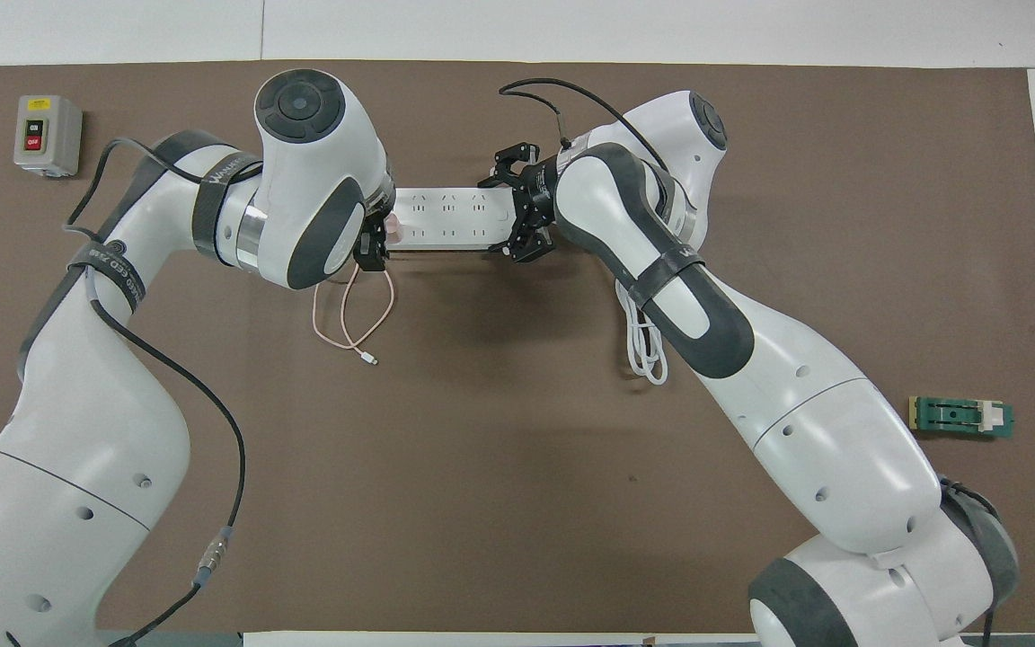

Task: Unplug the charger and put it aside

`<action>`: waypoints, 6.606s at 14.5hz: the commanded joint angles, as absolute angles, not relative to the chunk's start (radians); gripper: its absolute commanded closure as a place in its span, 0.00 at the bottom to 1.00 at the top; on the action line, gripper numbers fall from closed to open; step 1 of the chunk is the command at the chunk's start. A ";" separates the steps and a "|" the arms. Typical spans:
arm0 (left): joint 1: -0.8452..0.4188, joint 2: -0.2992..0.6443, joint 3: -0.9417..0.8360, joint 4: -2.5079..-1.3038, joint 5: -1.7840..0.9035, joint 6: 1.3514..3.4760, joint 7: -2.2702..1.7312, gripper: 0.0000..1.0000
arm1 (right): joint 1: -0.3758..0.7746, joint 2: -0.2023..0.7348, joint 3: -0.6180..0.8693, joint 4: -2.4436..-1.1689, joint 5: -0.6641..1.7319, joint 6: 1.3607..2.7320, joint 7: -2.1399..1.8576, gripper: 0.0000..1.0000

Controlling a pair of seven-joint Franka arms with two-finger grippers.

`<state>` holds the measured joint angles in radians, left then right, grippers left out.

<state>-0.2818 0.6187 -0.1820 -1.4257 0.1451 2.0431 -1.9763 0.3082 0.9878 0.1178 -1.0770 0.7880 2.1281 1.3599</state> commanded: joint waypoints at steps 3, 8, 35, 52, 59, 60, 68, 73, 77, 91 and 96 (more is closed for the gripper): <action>-0.290 0.647 -0.178 -1.408 0.183 2.049 -1.996 0.00 | 0.307 1.003 0.127 -1.077 0.804 2.169 1.299 0.65; -0.288 0.647 -0.179 -1.407 0.183 2.049 -1.991 0.00 | 0.308 1.003 0.127 -1.086 0.804 2.195 1.299 0.64; -0.278 0.655 -0.195 -1.397 0.192 2.088 -2.040 1.00 | 0.308 1.002 0.127 -1.088 0.793 2.195 1.299 0.64; -0.267 0.594 -0.196 -1.308 0.209 1.908 -2.019 1.00 | 0.308 1.002 0.127 -1.089 0.795 2.197 1.299 0.64; -0.201 0.395 -0.213 -1.471 0.198 1.908 -1.679 1.00 | 0.324 0.997 0.126 -1.101 0.793 2.218 1.308 0.00; -0.186 0.362 -0.215 -1.503 0.193 1.905 -1.599 1.00 | 0.324 0.996 0.124 -1.101 0.793 2.218 1.310 0.00; -0.002 0.080 -0.270 -1.846 0.177 1.931 -0.915 1.00 | 0.310 0.953 0.115 -1.123 0.792 2.198 1.331 0.00; 0.052 0.035 -0.267 -1.963 0.072 1.990 -0.426 1.00 | 0.299 0.852 0.087 -1.229 0.790 2.197 1.338 0.00; 0.093 0.061 -0.264 -1.965 -0.063 2.029 -0.338 1.00 | 0.302 0.764 0.058 -1.320 0.781 2.192 1.336 0.00; 0.172 0.023 -0.259 -1.842 0.007 2.011 -0.198 0.00 | 0.150 0.476 0.018 -1.445 0.448 1.810 0.959 0.00; 0.144 -0.012 -0.175 -1.645 0.037 1.763 -0.196 0.00 | 0.097 0.358 0.018 -1.491 0.292 1.697 0.650 0.00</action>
<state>0.1604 -0.0209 -0.1882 -1.7297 0.0187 1.8647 -0.2015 0.1197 0.4289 0.0096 -1.4271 0.3497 1.7212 0.7721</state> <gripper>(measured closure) 0.000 0.000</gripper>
